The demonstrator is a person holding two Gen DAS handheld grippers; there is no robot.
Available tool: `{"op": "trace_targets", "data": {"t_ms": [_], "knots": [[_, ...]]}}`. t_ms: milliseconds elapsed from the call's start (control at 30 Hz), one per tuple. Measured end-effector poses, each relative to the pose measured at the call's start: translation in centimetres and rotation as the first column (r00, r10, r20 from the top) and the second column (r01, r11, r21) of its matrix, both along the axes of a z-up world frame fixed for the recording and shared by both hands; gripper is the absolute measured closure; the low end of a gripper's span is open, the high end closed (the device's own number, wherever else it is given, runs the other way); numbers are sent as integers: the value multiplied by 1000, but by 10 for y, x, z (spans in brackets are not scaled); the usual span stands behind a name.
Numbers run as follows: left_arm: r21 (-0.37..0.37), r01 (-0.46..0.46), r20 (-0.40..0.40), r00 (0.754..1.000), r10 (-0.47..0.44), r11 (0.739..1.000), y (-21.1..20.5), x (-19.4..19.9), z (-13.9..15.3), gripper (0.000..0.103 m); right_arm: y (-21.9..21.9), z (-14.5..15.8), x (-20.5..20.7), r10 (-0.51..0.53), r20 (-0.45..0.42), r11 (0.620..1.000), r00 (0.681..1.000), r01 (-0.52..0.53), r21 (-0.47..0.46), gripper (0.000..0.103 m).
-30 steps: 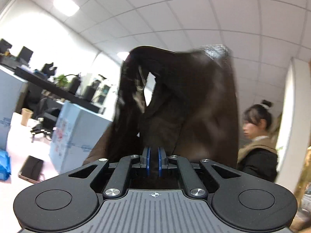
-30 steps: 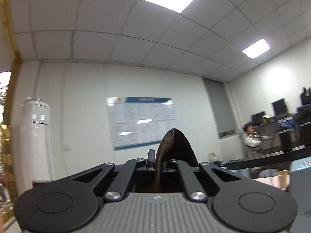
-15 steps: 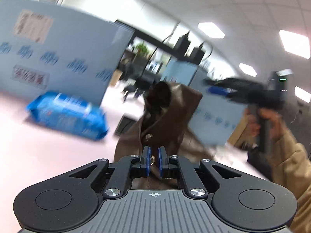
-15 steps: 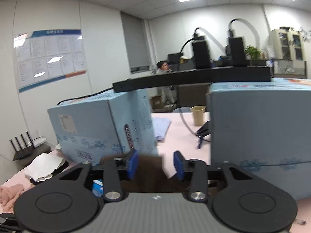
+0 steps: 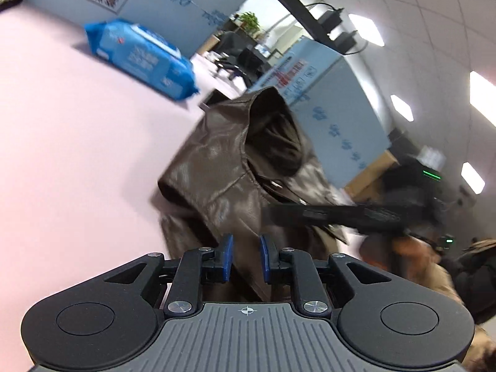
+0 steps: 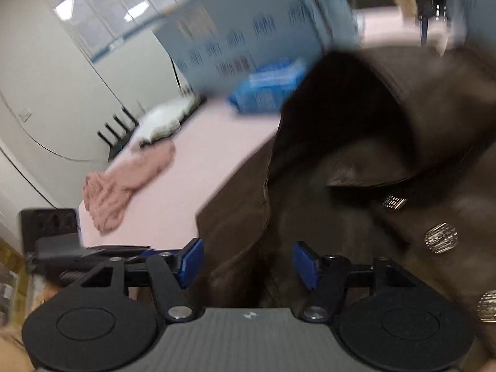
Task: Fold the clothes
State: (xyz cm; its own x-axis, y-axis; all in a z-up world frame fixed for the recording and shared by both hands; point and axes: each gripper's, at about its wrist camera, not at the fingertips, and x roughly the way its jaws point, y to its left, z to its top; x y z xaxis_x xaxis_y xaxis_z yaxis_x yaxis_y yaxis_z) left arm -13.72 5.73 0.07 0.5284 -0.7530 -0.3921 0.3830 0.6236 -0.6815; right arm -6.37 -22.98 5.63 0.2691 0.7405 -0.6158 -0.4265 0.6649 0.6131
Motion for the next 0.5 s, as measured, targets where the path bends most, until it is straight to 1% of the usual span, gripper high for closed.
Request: {"op": "trace_targets", "data": {"t_ms": [33, 67, 100, 133, 167, 233, 267, 300, 367, 433, 467, 500], "knots": [[-3, 11, 4, 1000, -11, 1000, 0, -3, 0, 85, 5, -5, 6, 16, -36, 999, 999, -14, 33, 77], [-10, 25, 8, 1000, -25, 1000, 0, -5, -1, 85, 8, -8, 8, 28, -54, 999, 998, -25, 42, 96], [-18, 40, 11, 999, -40, 999, -1, -7, -2, 85, 11, -10, 11, 39, -69, 998, 997, -36, 51, 96], [-29, 58, 20, 998, -58, 998, -1, -9, -2, 84, 15, -7, 9, 47, -50, 998, 998, -45, 52, 97], [-38, 61, 41, 997, -59, 997, 1, -13, -1, 84, 18, -3, 5, 55, -26, 996, 998, -53, 77, 98], [-50, 41, 95, 995, -37, 998, 5, -19, 4, 84, 19, 15, -1, 80, 23, 973, 997, -83, 217, 99], [-70, 23, 133, 991, -14, 997, 11, -23, 9, 83, 19, 27, -3, 89, 56, 953, 994, -101, 285, 99], [-100, 1, 176, 984, 16, 995, 18, -28, 14, 81, 18, 42, 7, 85, 109, 932, 990, -118, 342, 99], [-162, -45, 236, 968, 83, 986, 33, -33, 24, 63, 9, 72, 2, 86, 192, 870, 978, -167, 463, 98], [-198, -85, 272, 952, 139, 976, 42, -34, 32, 60, -3, 102, -4, 78, 272, 792, 959, -225, 567, 98], [-208, -94, 286, 946, 152, 974, 43, -29, 38, 60, -8, 111, -8, 76, 306, 773, 949, -250, 583, 98], [-213, -81, 294, 945, 144, 974, 40, -24, 42, 60, -14, 121, -12, 72, 342, 754, 937, -275, 597, 98]]}}
